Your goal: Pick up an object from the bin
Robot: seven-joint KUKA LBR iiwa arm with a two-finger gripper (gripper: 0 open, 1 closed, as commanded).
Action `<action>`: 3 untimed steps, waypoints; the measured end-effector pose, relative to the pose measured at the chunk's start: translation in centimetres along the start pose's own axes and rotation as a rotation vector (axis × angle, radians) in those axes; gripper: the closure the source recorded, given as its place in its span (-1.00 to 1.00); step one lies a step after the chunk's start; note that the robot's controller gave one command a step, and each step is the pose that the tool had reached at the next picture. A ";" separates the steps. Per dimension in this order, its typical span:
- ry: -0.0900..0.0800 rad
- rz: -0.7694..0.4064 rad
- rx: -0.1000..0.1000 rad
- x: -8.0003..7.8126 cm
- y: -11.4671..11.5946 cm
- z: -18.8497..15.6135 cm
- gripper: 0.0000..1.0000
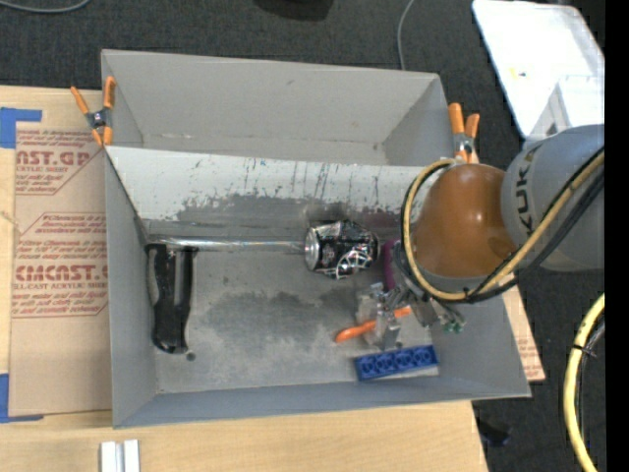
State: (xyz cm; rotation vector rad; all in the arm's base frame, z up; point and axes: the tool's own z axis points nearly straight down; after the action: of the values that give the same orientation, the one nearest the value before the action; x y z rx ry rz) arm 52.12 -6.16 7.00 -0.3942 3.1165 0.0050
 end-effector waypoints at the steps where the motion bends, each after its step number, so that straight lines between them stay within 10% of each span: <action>1: 0.001 0.284 -0.001 0.9 0.3 0.1 1.00; 3: -0.002 0.184 -0.001 2.3 -0.2 0.0 1.00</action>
Offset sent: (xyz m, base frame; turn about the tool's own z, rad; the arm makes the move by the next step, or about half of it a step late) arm -0.0145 -0.0016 0.0000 0.1352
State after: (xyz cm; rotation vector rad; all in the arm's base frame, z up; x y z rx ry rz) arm 49.95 -6.94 7.02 -0.1054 3.1379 0.0072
